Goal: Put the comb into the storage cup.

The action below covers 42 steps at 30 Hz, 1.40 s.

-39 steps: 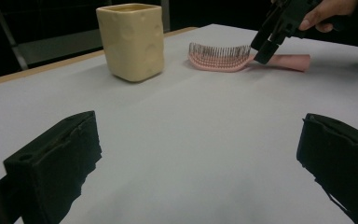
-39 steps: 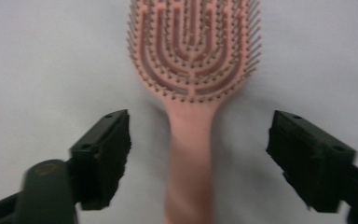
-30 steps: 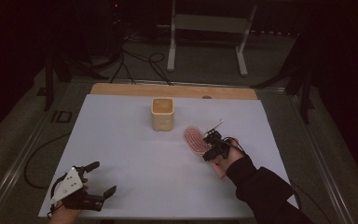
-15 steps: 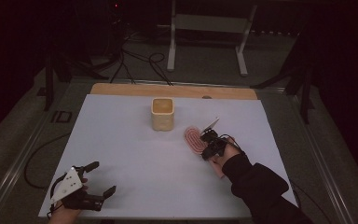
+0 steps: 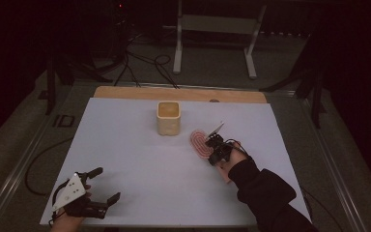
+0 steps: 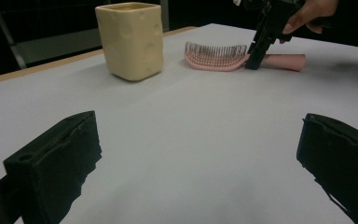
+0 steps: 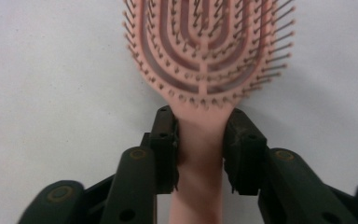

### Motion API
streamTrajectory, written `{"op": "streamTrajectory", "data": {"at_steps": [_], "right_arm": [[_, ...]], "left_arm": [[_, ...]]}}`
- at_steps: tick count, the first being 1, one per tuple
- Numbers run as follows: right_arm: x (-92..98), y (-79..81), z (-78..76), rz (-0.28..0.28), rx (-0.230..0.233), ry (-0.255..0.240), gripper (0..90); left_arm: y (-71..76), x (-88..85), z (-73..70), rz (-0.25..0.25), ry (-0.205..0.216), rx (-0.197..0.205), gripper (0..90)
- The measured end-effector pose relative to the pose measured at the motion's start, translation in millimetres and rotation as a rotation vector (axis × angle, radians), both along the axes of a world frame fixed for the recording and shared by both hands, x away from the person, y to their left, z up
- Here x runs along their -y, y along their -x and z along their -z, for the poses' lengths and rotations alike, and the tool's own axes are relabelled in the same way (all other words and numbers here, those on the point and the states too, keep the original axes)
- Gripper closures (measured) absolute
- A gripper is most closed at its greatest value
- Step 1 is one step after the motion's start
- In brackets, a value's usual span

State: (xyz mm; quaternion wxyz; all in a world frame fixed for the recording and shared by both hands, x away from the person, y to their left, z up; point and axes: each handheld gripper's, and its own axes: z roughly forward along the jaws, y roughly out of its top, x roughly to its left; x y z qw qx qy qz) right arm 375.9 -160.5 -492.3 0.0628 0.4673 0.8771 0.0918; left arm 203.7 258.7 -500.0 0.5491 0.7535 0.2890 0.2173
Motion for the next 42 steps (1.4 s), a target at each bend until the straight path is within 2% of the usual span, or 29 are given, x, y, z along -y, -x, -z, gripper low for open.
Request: {"op": "streamTrajectory", "data": {"at_steps": [9,10,13,14,16,22,24,27,33,35,39,42], "right_arm": [[1.8,4.7,0.9,0.014,0.032,-0.015,69.9],[5.0,7.5,1.4,0.032,0.052,-0.044,70.0],[9.8,8.8,1.1,0.037,0.059,-0.084,70.0],[9.8,8.8,1.1,0.037,0.059,-0.084,70.0],[14.0,10.5,-1.2,0.039,0.069,-0.121,70.0],[20.6,12.6,-6.6,0.050,0.107,-0.153,70.0],[24.3,14.6,-11.2,0.058,0.134,-0.184,70.0],[25.3,17.2,-16.3,0.051,0.150,-0.211,70.0],[25.7,21.3,-23.7,0.022,0.204,-0.227,70.0],[25.7,22.2,-25.3,0.027,0.209,-0.236,70.0],[22.8,27.5,-37.5,0.000,0.275,-0.244,70.0],[21.4,28.3,-44.8,-0.010,0.306,-0.260,70.0]], "left_arm": [[-0.7,-0.2,0.7,0.001,0.000,-0.005,0.0],[-0.7,0.1,0.9,0.000,0.001,-0.007,0.0],[-0.9,0.0,0.9,0.001,0.001,-0.008,0.0],[-0.9,0.0,1.1,0.000,0.002,-0.009,0.0],[-0.9,0.0,1.2,-0.002,0.003,-0.010,0.0],[-1.3,0.3,1.6,0.000,0.002,-0.012,0.0],[-1.7,0.1,1.7,0.000,0.005,-0.012,0.0],[-2.1,-0.2,1.9,0.000,0.006,-0.014,0.0],[-2.3,-0.6,2.2,-0.003,0.010,-0.017,0.0],[-2.6,-0.8,2.3,-0.002,0.011,-0.019,0.0],[-3.0,-0.9,2.6,-0.002,0.013,-0.020,0.0],[-3.3,-0.9,2.8,-0.001,0.015,-0.022,0.0]]}}
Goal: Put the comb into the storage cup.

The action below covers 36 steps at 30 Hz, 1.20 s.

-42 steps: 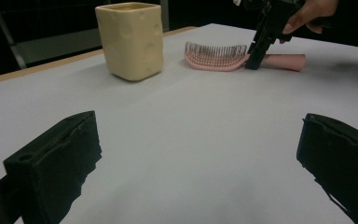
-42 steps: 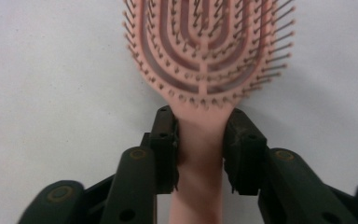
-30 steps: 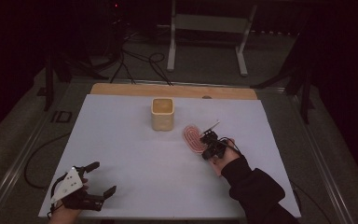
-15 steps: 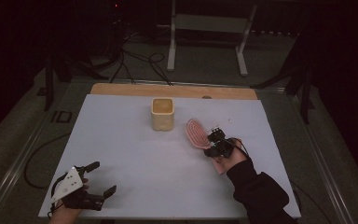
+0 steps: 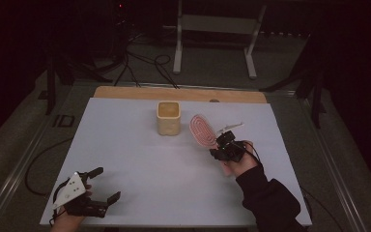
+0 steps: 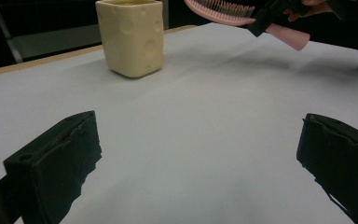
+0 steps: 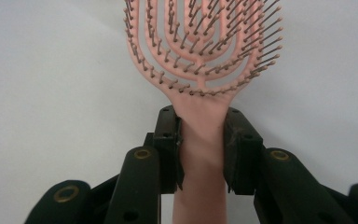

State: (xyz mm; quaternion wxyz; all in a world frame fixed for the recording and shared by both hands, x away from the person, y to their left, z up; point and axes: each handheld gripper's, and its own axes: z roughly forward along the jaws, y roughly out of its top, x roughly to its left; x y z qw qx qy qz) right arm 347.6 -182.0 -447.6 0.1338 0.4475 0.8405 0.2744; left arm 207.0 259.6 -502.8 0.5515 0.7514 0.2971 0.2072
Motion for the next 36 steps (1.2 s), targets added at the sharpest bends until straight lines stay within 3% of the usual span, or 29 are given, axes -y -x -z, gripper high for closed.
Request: {"op": "streamTrajectory", "data": {"at_steps": [4,5,7,8,10,12,27,32,36], "right_arm": [[-1.1,-0.4,-3.6,-0.001,0.009,-0.011,69.9],[-4.3,0.4,-8.0,-0.009,0.051,-0.007,70.0],[-5.2,0.6,-9.3,-0.009,0.061,-0.008,70.0],[-7.9,1.0,-12.8,-0.016,0.104,-0.023,69.9],[-9.8,0.3,-15.1,-0.027,0.131,-0.042,70.0],[-11.3,-1.3,-15.9,-0.039,0.127,-0.052,69.9],[-36.2,-14.5,-32.9,-0.117,0.224,-0.111,70.0],[-43.8,-21.8,-37.9,-0.148,0.256,-0.152,69.9],[-46.0,-26.7,-41.7,-0.161,0.284,-0.217,69.9]], "left_arm": [[0.1,0.0,-0.2,-0.001,0.002,0.000,0.0],[0.0,-0.2,-0.2,-0.001,0.004,0.000,0.0],[-0.1,-0.2,0.0,-0.002,0.004,-0.002,0.0],[-0.1,-0.2,-0.1,-0.002,0.004,-0.001,0.0],[-0.3,-0.1,-0.1,-0.001,0.005,-0.002,0.0],[-0.3,-0.1,0.0,-0.002,0.007,-0.003,0.0],[0.3,-0.4,-0.4,0.000,0.001,0.001,0.0],[0.7,-0.7,-0.7,0.000,0.004,0.002,0.0],[0.5,-0.8,-0.4,-0.001,0.003,0.001,0.0]]}}
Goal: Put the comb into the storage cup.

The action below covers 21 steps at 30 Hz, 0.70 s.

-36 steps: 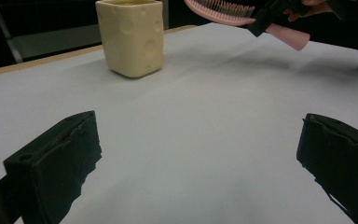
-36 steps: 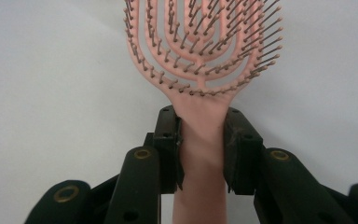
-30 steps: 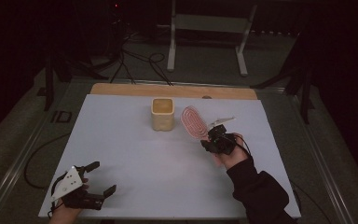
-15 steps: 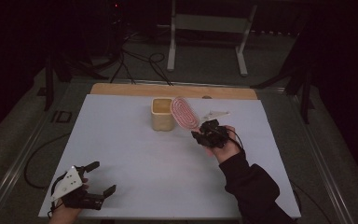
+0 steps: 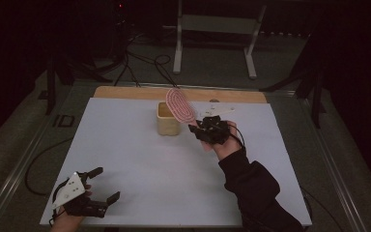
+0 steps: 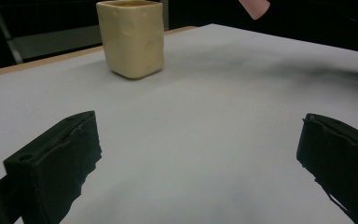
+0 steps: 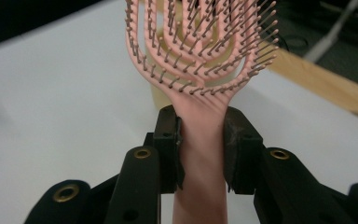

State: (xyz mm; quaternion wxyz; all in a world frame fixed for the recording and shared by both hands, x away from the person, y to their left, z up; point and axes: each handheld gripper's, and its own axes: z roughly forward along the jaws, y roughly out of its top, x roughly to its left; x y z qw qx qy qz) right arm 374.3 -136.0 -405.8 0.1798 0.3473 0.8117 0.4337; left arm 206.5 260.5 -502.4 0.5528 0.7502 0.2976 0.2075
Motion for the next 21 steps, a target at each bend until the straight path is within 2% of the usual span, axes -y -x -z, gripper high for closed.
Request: {"op": "streamTrajectory", "data": {"at_steps": [8,12,14,21], "right_arm": [[-8.8,-9.4,-5.8,-0.044,0.021,-0.044,70.0],[-11.4,-12.6,-6.6,-0.053,0.031,-0.076,70.0],[-14.7,-16.4,-7.8,-0.060,0.041,-0.110,69.9],[-21.0,-21.6,-11.2,-0.073,0.075,-0.129,70.0]], "left_arm": [[-0.2,0.0,0.1,0.001,0.001,-0.001,0.0],[-0.2,-0.2,0.1,0.001,0.000,-0.001,0.0],[-0.3,-0.1,0.2,0.002,-0.001,-0.001,0.0],[-0.4,-0.4,0.4,0.001,0.002,-0.005,0.0]]}}
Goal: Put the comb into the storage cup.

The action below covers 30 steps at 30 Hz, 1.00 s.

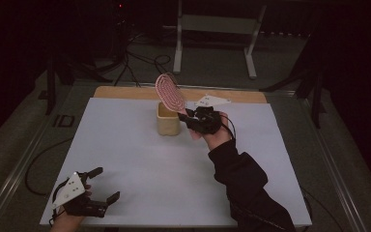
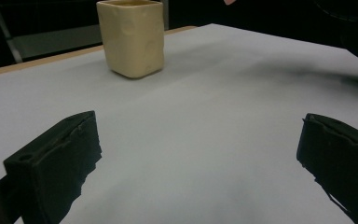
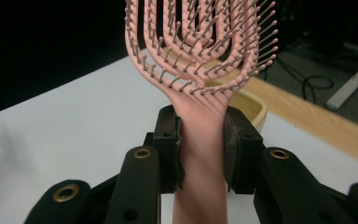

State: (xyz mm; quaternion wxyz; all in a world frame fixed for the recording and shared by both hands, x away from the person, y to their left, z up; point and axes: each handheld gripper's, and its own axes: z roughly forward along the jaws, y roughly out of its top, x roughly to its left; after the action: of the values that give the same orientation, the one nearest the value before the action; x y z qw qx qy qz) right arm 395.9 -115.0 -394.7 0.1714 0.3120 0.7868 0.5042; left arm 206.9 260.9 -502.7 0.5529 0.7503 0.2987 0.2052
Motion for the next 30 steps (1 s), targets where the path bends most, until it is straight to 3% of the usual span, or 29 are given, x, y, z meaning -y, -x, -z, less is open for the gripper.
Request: {"op": "streamTrajectory", "data": {"at_steps": [7,15,30], "right_arm": [[-7.2,-8.2,-4.5,-0.021,0.048,-0.005,70.0],[-14.5,-20.0,-7.1,-0.064,0.062,-0.073,69.9],[-26.2,-39.5,-20.3,-0.061,0.112,-0.162,70.0]], "left_arm": [[-0.1,-0.7,0.2,-0.008,0.003,-0.001,0.0],[-0.3,-1.4,0.1,-0.006,0.005,-0.002,0.0],[-0.6,-2.7,0.6,-0.005,0.014,-0.007,0.0]]}}
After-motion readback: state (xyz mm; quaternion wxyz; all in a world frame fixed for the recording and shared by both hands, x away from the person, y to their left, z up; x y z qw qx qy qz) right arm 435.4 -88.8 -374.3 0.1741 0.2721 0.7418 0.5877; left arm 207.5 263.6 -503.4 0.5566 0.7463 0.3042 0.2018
